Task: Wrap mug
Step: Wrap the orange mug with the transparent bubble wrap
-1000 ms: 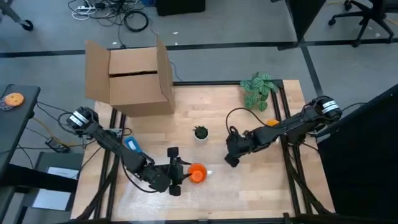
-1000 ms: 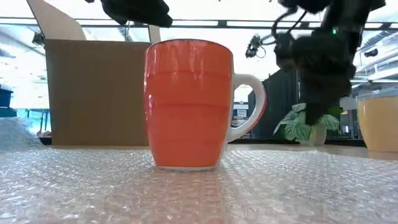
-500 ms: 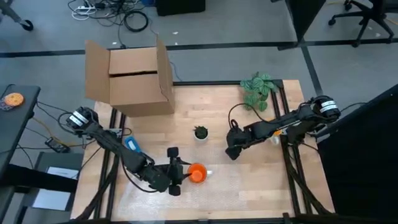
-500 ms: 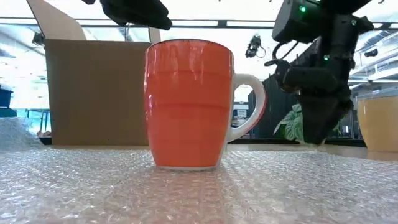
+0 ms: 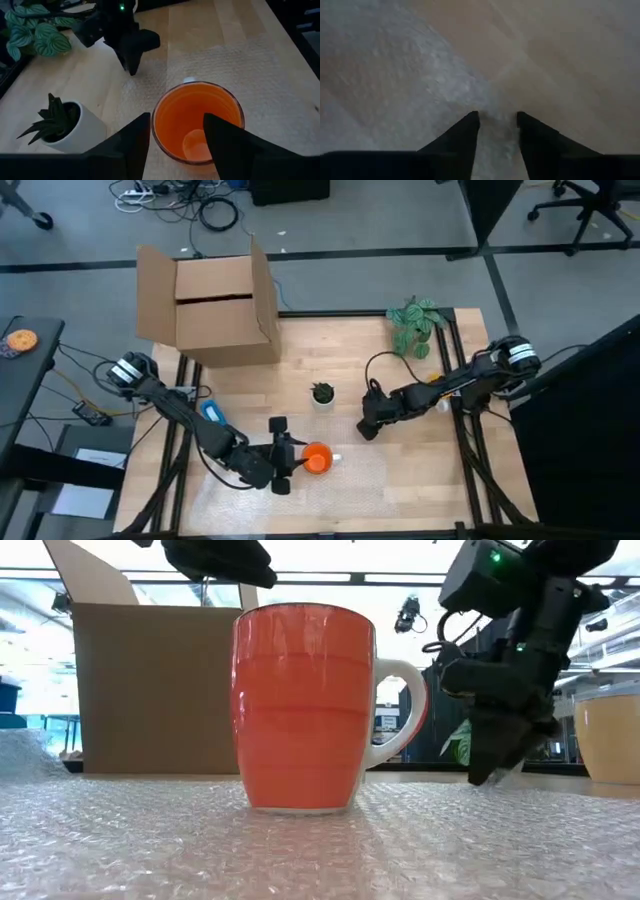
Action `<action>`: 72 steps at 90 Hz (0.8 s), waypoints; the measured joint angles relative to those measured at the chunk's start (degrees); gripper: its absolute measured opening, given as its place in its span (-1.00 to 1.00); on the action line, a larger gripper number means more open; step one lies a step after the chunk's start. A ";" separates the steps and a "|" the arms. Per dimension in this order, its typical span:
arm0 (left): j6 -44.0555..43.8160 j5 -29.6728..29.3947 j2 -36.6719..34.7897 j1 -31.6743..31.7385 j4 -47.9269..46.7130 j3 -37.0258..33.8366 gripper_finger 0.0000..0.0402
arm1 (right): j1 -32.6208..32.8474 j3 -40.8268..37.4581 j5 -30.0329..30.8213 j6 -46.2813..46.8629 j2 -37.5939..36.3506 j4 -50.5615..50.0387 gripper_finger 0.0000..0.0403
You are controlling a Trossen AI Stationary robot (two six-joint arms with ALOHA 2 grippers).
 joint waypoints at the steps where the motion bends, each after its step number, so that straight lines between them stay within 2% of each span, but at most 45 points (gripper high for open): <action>1: 0.00 0.00 0.00 0.00 0.00 0.00 -0.16 | 0.12 0.18 0.17 -0.06 0.04 -0.07 -0.60; 10: 0.32 0.00 0.00 0.00 -0.03 0.00 -0.16 | 1.08 2.12 0.48 -1.58 0.36 -0.39 -0.88; 15: 0.55 0.00 0.00 0.00 -0.07 0.00 -0.16 | 1.54 3.44 -1.06 -2.78 0.52 0.40 -0.96; 23: 1.46 0.00 0.00 0.02 -0.20 0.00 -0.16 | 2.19 5.70 -1.65 -4.22 0.36 0.70 -0.97; 49: 2.79 0.14 -0.34 2.49 1.14 0.00 -0.15 | 3.57 15.67 1.94 -12.24 0.37 0.14 -1.00; 72: 3.55 8.16 -0.23 8.47 3.21 0.00 -0.09 | 4.70 20.35 2.42 -18.09 0.21 6.42 -1.00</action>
